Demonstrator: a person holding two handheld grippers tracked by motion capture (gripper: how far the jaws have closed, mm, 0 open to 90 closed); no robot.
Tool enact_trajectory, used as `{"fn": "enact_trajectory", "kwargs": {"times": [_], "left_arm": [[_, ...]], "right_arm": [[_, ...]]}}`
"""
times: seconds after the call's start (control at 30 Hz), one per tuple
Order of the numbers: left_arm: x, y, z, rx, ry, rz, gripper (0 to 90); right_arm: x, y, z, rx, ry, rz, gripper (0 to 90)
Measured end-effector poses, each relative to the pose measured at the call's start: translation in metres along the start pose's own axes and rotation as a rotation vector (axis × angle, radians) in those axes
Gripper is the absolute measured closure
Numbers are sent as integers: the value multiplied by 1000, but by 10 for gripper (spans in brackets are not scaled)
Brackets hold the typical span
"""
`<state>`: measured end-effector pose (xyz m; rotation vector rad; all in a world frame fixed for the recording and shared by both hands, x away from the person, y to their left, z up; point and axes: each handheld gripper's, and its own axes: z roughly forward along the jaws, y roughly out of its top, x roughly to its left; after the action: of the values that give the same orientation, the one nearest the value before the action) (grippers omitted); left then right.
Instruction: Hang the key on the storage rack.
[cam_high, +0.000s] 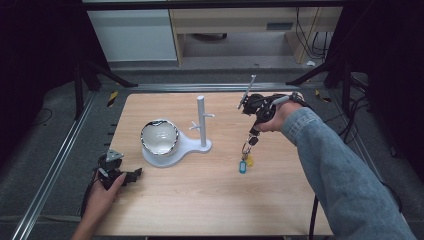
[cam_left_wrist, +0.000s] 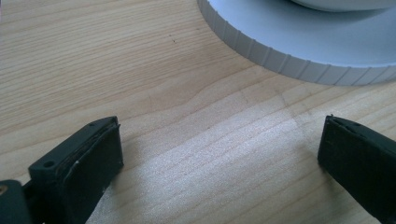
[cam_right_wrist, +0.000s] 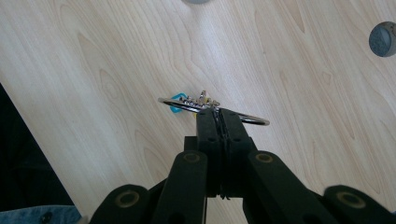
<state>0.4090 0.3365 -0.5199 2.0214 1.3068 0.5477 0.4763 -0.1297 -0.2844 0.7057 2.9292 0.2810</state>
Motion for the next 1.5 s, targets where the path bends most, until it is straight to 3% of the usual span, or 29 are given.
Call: {"fn": "enact_trajectory", "kwargs": {"times": [0.6, 1.5], "left_arm": [[0, 0, 0, 2, 1, 0, 0], [0, 0, 0, 0, 0, 0, 0]], "right_arm": [[0, 12, -19, 21, -13, -22, 886], [-4, 31, -23, 31, -10, -32, 886]]}}
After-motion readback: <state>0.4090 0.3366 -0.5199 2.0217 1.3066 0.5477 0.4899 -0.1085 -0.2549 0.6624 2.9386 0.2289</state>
